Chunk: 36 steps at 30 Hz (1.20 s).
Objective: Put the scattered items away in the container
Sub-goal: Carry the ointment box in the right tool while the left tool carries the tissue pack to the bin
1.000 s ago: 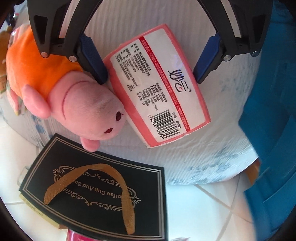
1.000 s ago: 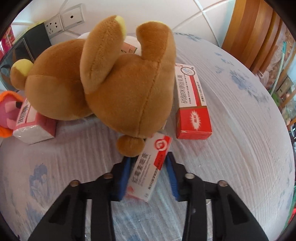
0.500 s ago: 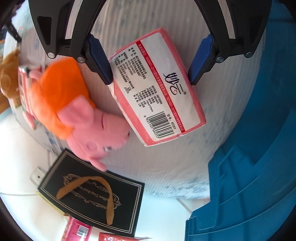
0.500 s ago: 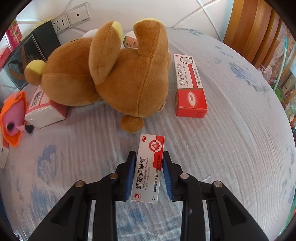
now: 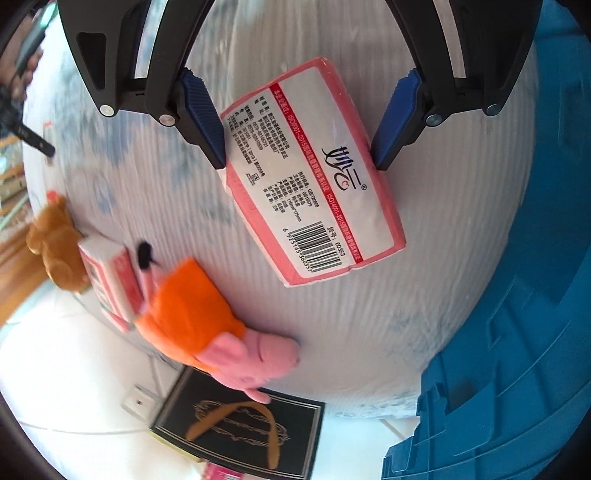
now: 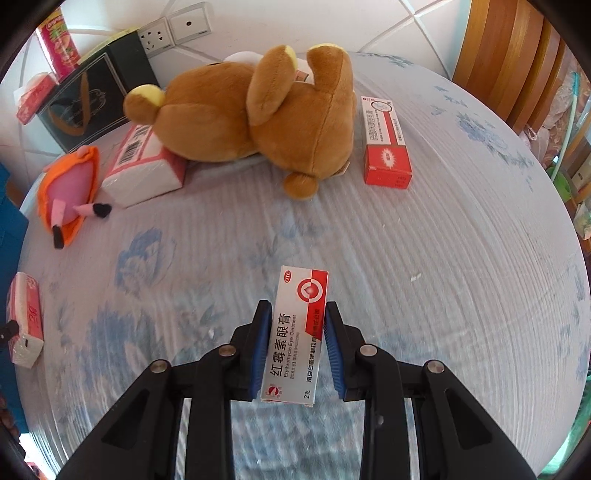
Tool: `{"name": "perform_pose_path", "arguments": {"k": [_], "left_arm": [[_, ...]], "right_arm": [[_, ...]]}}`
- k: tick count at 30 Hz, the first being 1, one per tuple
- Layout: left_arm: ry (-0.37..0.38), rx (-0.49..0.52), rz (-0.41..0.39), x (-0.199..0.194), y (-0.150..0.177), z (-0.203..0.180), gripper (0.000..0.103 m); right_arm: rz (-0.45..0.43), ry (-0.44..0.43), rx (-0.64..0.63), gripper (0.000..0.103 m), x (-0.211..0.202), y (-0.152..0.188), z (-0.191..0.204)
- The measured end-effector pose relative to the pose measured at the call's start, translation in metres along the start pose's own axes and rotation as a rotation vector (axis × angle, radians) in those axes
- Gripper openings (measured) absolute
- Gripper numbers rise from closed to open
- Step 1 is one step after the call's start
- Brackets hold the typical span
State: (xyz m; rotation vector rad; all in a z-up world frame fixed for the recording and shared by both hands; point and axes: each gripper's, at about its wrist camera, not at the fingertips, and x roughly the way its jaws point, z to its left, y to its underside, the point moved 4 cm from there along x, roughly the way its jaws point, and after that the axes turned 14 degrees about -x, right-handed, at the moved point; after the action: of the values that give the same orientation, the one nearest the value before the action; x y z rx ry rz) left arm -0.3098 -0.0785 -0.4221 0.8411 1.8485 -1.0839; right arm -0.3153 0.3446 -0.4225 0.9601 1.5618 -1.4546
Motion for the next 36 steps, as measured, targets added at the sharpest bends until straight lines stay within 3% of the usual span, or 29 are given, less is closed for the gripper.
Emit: {"name": "perform_pose_path", "arguments": {"k": [11, 18, 21, 24, 28, 36], "left_arm": [[0.030, 0.043, 0.031, -0.026, 0.030, 0.004, 0.079], [-0.020, -0.064, 0.048, -0.013, 0.036, 0.009, 0.093], [-0.054, -0.183, 0.065, -0.002, 0.033, 0.013, 0.102], [-0.060, -0.257, 0.082, 0.007, 0.030, 0.013, 0.103], [-0.096, -0.267, 0.076, 0.015, 0.025, 0.010, 0.103], [-0.133, -0.179, 0.080, 0.009, 0.021, 0.005, 0.092]], "right_arm": [[-0.001, -0.033, -0.032, 0.028, -0.033, 0.023, 0.021], [-0.008, -0.046, -0.043, 0.028, -0.045, 0.029, 0.031], [-0.007, -0.045, -0.049, 0.028, -0.046, 0.031, 0.033], [-0.006, -0.047, -0.054, 0.028, -0.047, 0.033, 0.034], [-0.001, -0.052, -0.058, 0.028, -0.047, 0.036, 0.032], [-0.006, -0.064, -0.069, 0.028, -0.051, 0.038, 0.029]]}}
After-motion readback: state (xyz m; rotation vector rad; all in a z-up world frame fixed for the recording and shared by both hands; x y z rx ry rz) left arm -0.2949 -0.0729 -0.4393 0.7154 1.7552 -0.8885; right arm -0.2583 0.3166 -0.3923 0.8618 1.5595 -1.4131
